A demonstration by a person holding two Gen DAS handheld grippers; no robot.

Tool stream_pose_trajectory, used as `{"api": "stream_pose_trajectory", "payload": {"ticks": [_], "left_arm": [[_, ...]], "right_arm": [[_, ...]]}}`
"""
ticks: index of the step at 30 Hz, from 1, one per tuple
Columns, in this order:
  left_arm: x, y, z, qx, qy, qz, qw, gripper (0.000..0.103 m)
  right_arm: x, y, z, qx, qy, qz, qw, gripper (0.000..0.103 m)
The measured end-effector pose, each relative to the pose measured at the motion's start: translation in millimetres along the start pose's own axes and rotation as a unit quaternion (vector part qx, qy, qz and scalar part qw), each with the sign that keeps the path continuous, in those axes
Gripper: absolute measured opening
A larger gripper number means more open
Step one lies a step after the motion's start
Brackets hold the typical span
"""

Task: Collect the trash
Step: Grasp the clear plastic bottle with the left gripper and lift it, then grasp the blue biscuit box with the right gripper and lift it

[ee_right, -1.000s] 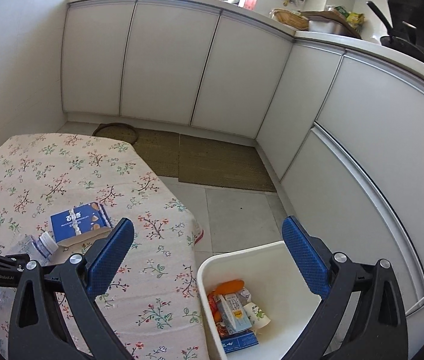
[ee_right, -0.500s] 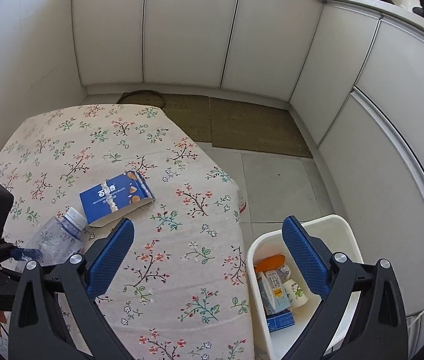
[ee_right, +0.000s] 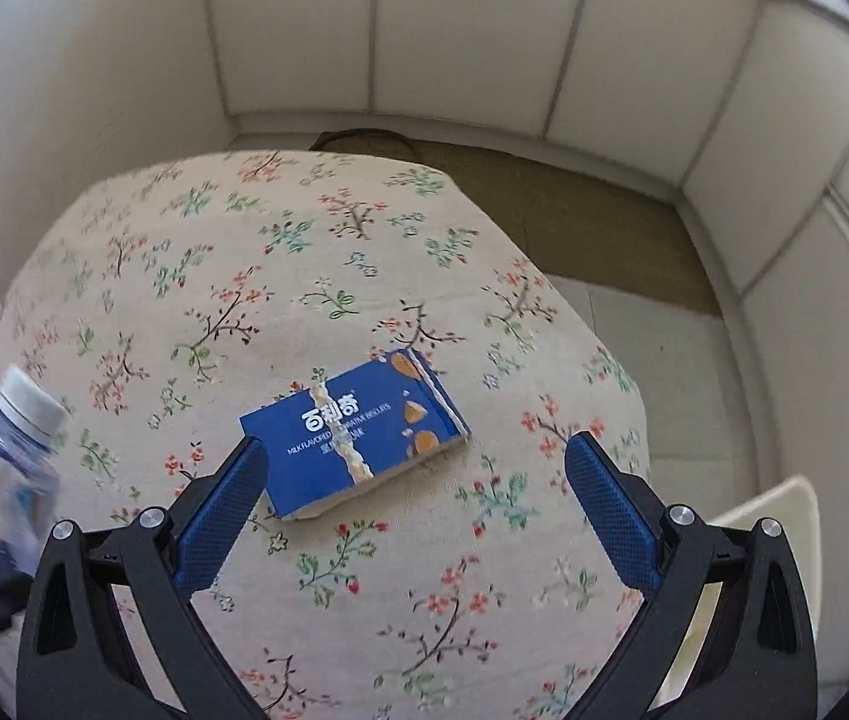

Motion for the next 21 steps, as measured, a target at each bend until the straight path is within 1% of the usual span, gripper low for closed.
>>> {"api": "stream_pose_trajectory", "payload": {"ticks": [1,2,3,4,6,7,8,10,14,16,17,18,19,21], "left_arm": [[-6,1,5,0.006,-0.001,0.007,1.0,0.018],[-11,3,8,0.011,-0.002,0.012,0.9999,0.018],[-16,3,11,0.014,-0.002,0.016,0.9998,0.018],[-20,4,13,0.017,-0.002,0.021,0.9996,0.018],[-22,6,13,0.019,-0.005,0.031,0.9993,0.018],[-25,7,13,0.021,-0.006,0.037,0.9991,0.018],[-28,8,13,0.023,-0.005,0.042,0.9988,0.018],[-32,10,14,0.026,-0.006,0.051,0.9983,0.018],[-35,11,10,0.025,-0.005,0.063,0.9977,0.018],[-36,10,9,0.023,-0.004,0.067,0.9975,0.018],[-37,11,7,0.023,-0.002,0.067,0.9975,0.018],[-37,11,7,0.025,-0.001,0.068,0.9974,0.018],[-38,11,7,0.026,0.0,0.069,0.9973,0.018],[-39,12,8,0.031,0.002,0.07,0.9971,0.018]], "right_arm": [[-8,2,-9,-0.009,-0.006,0.027,1.0,0.096],[-10,3,-17,-0.017,-0.011,0.035,0.999,0.096],[-9,2,-25,-0.026,-0.018,0.026,0.999,0.096],[-4,1,-30,-0.035,-0.02,0.007,0.999,0.096],[10,-5,-43,-0.063,0.0,-0.068,0.996,0.096],[17,-7,-47,-0.072,0.012,-0.103,0.992,0.096],[25,-10,-51,-0.083,0.025,-0.15,0.985,0.096],[33,-11,-56,-0.092,0.043,-0.206,0.973,0.096],[29,-7,-65,-0.105,0.066,-0.255,0.959,0.096],[24,-7,-73,-0.117,0.066,-0.269,0.954,0.096],[20,-5,-77,-0.118,0.059,-0.267,0.955,0.097],[16,-2,-78,-0.112,0.047,-0.255,0.959,0.097],[13,1,-79,-0.108,0.041,-0.245,0.963,0.097],[8,2,-80,-0.103,0.034,-0.236,0.966,0.097]]}}
Point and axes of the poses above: each gripper's, at about its wrist camera, not at the fingertips, and z roughly against the way its jaws point, x to its right, y to its top, the point moved 4 cm from there along -z, roughly the way its jaws point, and after that the axes turned 6 degrees about z, right-handed, at the moved point
